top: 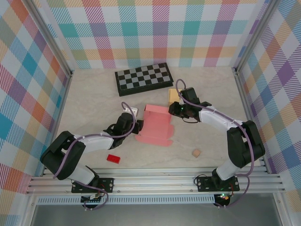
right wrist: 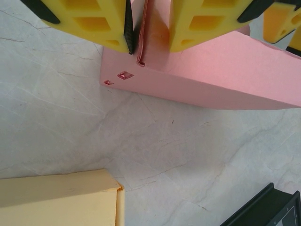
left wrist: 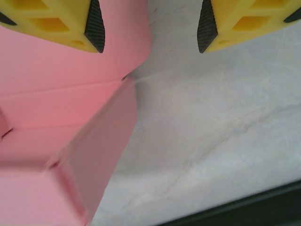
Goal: Fold the paper box
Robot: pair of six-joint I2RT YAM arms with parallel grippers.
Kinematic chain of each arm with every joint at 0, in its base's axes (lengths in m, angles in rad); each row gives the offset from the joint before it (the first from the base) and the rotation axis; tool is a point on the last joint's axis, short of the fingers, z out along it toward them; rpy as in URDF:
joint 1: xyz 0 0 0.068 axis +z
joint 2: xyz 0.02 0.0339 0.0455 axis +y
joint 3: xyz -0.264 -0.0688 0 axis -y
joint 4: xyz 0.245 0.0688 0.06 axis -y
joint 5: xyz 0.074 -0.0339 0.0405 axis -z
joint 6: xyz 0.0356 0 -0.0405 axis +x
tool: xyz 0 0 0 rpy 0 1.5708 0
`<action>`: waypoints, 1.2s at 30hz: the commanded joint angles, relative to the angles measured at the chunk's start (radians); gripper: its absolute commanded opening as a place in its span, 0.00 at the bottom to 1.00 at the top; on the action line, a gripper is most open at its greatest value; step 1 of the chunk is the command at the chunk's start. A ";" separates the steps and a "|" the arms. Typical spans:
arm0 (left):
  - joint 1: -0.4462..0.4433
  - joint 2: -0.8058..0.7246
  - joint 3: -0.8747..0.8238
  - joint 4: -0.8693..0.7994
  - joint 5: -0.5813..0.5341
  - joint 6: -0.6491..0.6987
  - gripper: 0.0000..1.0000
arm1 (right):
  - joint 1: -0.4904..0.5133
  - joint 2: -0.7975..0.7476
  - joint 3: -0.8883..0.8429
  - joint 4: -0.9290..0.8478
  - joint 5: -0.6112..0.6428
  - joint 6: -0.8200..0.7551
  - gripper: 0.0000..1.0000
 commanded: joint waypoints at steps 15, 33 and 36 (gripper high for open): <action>0.054 0.275 0.186 0.166 0.195 0.117 0.59 | 0.003 0.045 0.062 -0.145 0.001 -0.051 0.28; 0.049 0.281 0.223 0.216 0.149 0.200 0.60 | 0.005 0.095 0.098 -0.128 -0.090 -0.085 0.27; 0.041 0.306 0.246 0.201 0.097 0.199 0.58 | 0.007 0.096 0.104 -0.128 -0.094 -0.086 0.27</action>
